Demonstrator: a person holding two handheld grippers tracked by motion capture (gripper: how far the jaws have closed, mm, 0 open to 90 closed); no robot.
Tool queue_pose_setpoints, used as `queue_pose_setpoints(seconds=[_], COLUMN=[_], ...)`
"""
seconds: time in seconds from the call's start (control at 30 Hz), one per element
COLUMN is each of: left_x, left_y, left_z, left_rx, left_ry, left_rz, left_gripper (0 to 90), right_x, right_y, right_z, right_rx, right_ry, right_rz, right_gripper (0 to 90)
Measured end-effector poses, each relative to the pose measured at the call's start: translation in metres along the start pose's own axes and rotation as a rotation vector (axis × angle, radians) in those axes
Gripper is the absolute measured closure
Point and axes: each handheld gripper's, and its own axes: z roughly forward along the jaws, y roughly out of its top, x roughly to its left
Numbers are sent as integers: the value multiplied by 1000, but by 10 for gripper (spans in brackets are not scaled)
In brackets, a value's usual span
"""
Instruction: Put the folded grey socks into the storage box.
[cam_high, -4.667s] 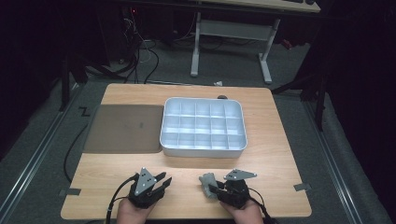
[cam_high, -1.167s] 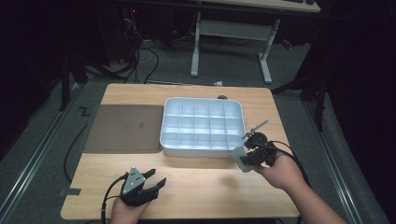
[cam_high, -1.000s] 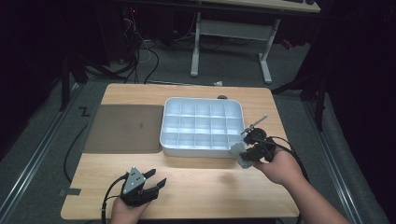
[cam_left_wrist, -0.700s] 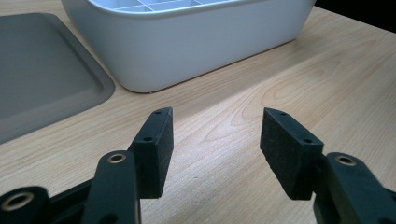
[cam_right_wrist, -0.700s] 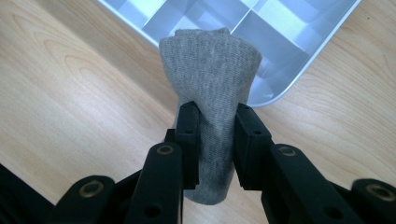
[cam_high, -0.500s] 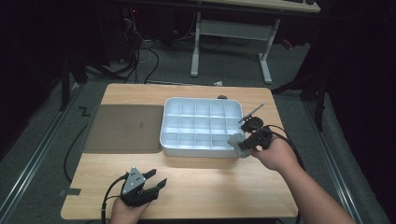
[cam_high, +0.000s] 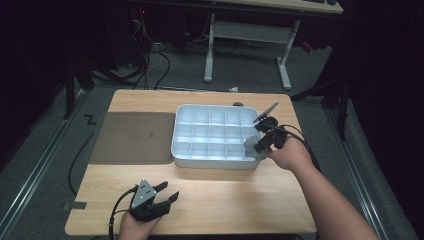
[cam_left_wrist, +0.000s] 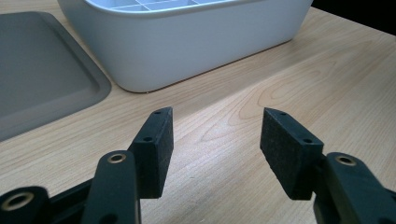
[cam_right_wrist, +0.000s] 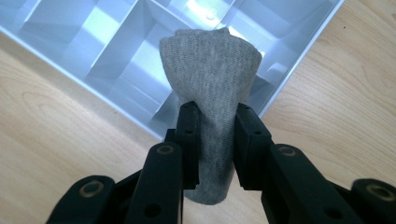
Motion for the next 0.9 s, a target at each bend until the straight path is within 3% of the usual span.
queue_pose_setpoints(seconds=[0.23, 0.57, 0.9], left_x=[1, 1, 1], left_y=[0, 0, 0], left_z=[0, 0, 0], left_rx=[-2, -5, -2], left_ry=[0, 0, 1], left_rz=[-4, -2, 2], left_gripper=[452, 452, 452], right_x=[-4, -3, -1], right_y=[7, 15, 18], right_z=[14, 26, 37], right_rx=[28, 78, 115], right_ry=[3, -23, -47], right_rz=[10, 71, 63], right_gripper=[749, 749, 752])
